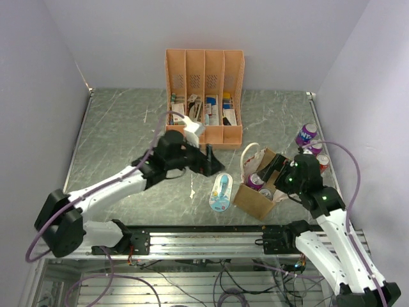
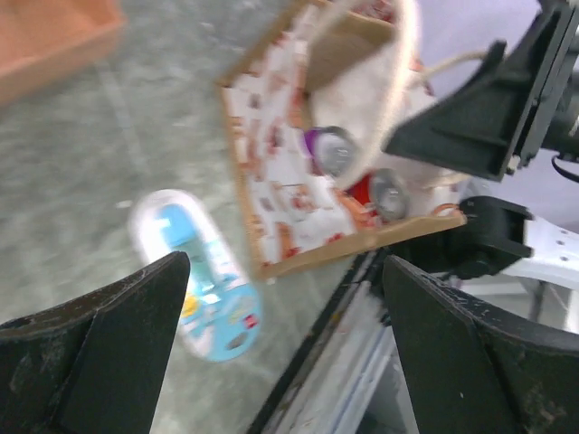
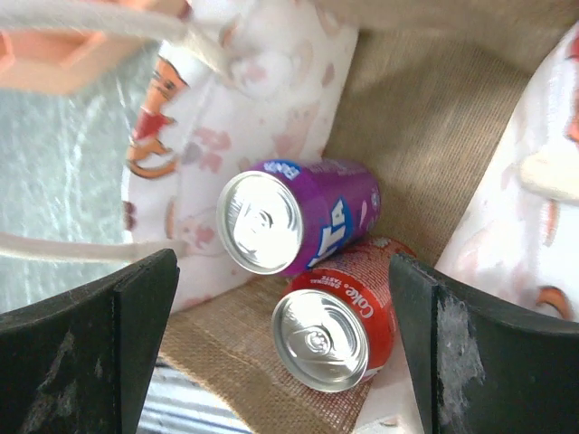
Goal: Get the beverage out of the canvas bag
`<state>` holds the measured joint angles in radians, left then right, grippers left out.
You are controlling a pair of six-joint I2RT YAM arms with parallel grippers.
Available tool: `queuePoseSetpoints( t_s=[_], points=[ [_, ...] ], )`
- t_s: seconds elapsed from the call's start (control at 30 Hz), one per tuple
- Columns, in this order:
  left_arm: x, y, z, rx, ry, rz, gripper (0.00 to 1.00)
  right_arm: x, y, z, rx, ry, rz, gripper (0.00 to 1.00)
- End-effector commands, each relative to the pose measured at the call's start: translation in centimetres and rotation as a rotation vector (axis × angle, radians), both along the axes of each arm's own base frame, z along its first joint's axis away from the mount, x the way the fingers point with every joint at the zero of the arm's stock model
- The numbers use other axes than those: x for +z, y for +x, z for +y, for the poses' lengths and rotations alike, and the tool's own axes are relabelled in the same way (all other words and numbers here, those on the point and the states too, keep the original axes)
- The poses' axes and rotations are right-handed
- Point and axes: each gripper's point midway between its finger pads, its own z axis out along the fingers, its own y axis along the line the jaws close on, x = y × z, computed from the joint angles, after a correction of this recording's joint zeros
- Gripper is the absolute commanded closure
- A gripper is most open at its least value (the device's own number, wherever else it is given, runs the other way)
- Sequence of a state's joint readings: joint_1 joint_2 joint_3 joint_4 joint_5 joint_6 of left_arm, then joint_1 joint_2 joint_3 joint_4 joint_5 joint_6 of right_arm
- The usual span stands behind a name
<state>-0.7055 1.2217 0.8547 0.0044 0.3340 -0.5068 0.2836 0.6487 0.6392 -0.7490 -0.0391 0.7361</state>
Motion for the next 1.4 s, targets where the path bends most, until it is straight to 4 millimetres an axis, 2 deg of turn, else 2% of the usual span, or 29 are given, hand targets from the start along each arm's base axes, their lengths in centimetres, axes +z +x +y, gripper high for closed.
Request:
queuePoseSetpoints(
  t_s=[0.0, 0.1, 0.23, 0.37, 0.57, 0.67, 0.8, 1.03, 1.2, 1.37],
  points=[
    [2.6, -2.6, -6.8, -0.041, -0.179, 0.011, 0.02, 3.2, 0.8, -2.2, -0.144, -0.029, -0.096, 0.0],
    [1.1, -3.1, -9.8, -0.009, -0.138, 0.043, 0.02, 3.6, 0.9, -2.6, -0.156, -0.047, -0.112, 0.0],
    [-2.5, -2.8, -11.8, 0.067, -0.026, 0.075, 0.02, 3.6, 0.9, -2.7, -0.161, -0.048, -0.114, 0.0],
    [-4.3, -2.5, -12.6, 0.115, 0.005, 0.114, 0.02, 3.3, 0.9, -2.5, -0.15, -0.044, -0.118, 0.0],
    [-5.1, -2.8, -13.4, 0.127, -0.037, 0.141, 0.02, 2.5, 0.8, -2.2, -0.126, -0.051, -0.089, 0.0],
    [-5.9, -3.8, -13.9, 0.088, -0.026, 0.143, 0.01, 1.9, 0.8, -2.4, -0.128, -0.066, -0.065, 0.0],
    [-7.2, -6.1, -13.8, 0.0, -0.044, 0.155, 0.08, 1.0, 0.5, -2.4, -0.121, -0.081, -0.029, 0.0],
    [-8.1, -9.0, -13.2, -0.113, -0.048, 0.162, 0.06, -0.3, -0.1, -0.6, 0.008, -0.055, 0.014, 0.0],
    [-9.4, -10.3, -12.8, -0.156, -0.038, 0.176, 0.06, -1.5, -0.5, 1.7, 0.14, 0.007, 0.044, 0.0],
    [-12.1, -10.9, -12.6, -0.159, 0.0, 0.233, 0.1, -2.5, -0.4, 1.8, 0.137, 0.006, 0.083, 0.0]
  ],
)
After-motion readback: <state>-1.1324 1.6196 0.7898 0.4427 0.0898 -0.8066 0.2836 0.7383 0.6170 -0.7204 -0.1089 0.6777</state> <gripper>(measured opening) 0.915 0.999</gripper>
